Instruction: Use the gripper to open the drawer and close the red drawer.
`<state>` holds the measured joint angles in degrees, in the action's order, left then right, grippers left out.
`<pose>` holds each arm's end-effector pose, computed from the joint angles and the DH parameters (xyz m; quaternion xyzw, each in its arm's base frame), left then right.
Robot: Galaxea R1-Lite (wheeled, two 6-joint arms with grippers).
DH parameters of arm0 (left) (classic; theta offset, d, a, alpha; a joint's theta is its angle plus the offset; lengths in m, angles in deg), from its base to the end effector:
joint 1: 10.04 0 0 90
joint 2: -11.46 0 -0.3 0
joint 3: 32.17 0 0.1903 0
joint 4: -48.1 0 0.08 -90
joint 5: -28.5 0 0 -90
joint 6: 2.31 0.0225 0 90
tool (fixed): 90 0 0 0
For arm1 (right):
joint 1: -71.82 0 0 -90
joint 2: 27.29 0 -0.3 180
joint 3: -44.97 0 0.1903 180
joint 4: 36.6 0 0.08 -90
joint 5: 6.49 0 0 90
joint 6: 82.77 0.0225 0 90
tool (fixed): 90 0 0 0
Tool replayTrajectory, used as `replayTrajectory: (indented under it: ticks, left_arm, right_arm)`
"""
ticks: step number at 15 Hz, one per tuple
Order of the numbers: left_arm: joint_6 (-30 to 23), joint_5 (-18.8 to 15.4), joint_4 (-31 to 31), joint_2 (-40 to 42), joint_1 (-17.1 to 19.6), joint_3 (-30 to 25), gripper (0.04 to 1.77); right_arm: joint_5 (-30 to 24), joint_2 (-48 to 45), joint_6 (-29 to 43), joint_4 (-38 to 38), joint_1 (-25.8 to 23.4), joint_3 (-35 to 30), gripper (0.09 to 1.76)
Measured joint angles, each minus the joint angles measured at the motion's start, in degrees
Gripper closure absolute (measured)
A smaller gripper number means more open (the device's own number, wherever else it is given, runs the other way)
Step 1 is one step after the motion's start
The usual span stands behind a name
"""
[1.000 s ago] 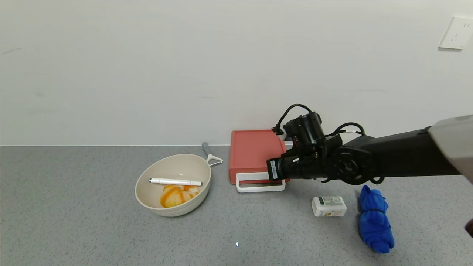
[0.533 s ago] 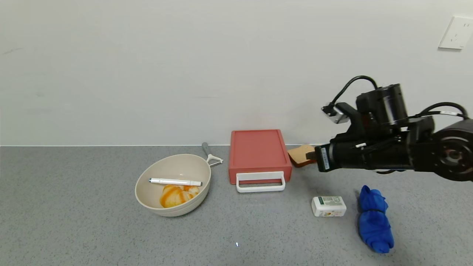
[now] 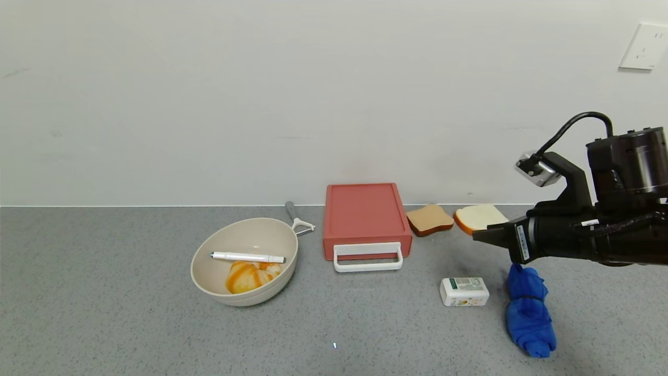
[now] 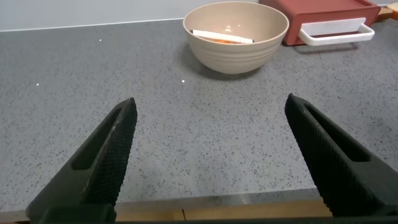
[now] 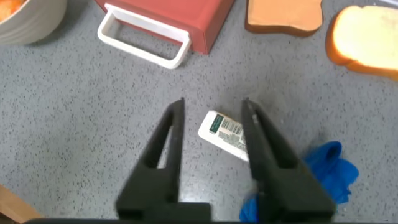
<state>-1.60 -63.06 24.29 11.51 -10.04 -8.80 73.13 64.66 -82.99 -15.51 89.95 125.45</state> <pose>-0.0229 -0.0006 0.0747 0.0061 0.0033 -0.0136 0.9999 0.2675 0.0918 0.2070 -0.0207 0.2792 0.2369 0.9303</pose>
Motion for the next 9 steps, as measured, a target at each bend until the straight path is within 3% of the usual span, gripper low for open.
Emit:
replayTrajectory:
  ticks: [4, 9]
  left_arm:
    - [0.0, 0.0, 0.0, 0.0, 0.0, 0.0, 0.09]
    - [0.0, 0.0, 0.0, 0.0, 0.0, 0.0, 0.09]
  right_arm:
    - [-0.1, -1.0, 0.2, -4.4, -0.7, -2.8, 0.73]
    - [-0.2, -3.0, 0.4, -5.5, -1.2, -5.0, 0.45]
